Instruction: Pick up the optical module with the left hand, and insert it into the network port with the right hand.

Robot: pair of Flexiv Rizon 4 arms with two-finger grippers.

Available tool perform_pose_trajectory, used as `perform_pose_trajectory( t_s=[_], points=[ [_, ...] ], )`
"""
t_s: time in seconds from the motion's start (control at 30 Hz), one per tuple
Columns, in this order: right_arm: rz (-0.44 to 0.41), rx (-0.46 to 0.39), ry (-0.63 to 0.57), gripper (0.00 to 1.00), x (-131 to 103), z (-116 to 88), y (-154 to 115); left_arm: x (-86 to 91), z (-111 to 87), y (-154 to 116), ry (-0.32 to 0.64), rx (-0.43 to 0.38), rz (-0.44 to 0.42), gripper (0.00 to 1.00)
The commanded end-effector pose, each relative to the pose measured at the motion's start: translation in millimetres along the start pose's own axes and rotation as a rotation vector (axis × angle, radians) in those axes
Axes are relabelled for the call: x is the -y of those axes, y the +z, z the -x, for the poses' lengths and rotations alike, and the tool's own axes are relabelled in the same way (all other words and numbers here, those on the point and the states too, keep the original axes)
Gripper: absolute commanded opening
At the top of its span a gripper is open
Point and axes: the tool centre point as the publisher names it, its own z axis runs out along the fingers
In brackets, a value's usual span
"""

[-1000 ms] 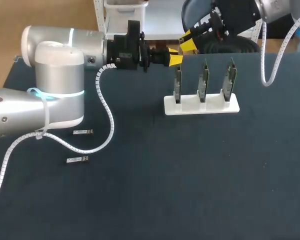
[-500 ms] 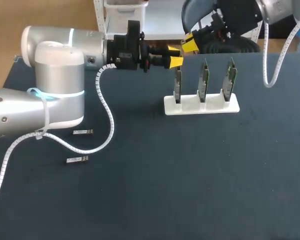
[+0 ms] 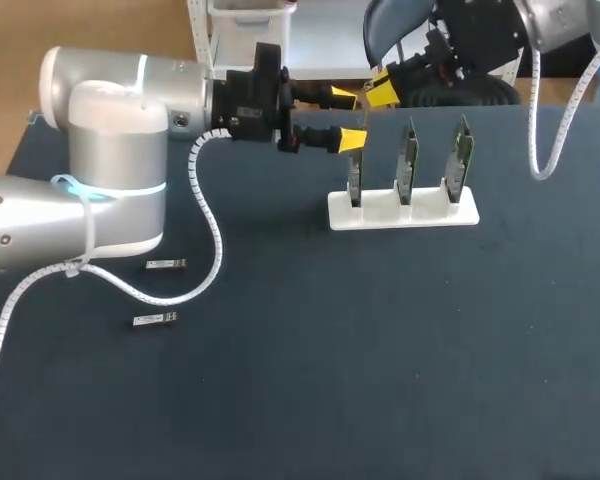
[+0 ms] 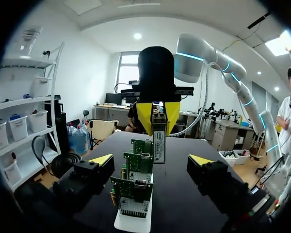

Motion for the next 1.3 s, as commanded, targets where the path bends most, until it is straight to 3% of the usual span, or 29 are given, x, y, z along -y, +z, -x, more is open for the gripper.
perform_pose_trajectory(
  t_s=[0.03, 0.3, 0.57, 0.9, 1.3],
  points=[
    [-0.014, 0.002, -0.002, 0.00, -4.3, -1.1, -0.3, 4.0, -2.0, -10.2, -0.012, -0.033, 0.014, 1.00],
    [-0.018, 0.004, -0.006, 0.00, -3.7, -1.1, -0.3, 0.5, -14.2, -19.1, -0.002, -0.128, 0.028, 1.00],
    [-0.020, -0.004, -0.012, 0.00, -2.9, -1.6, -0.6, -4.8, -30.2, -10.4, -0.009, -0.223, 0.008, 1.00],
    [-0.025, -0.012, -0.007, 0.00, -0.2, -3.5, -3.9, -11.5, -45.6, -12.2, -0.014, -0.278, 0.002, 1.00],
    [-0.027, -0.016, -0.008, 0.00, 3.4, -3.5, -4.3, -16.8, -50.7, -18.0, -0.004, -0.326, -0.001, 1.00]
  ],
)
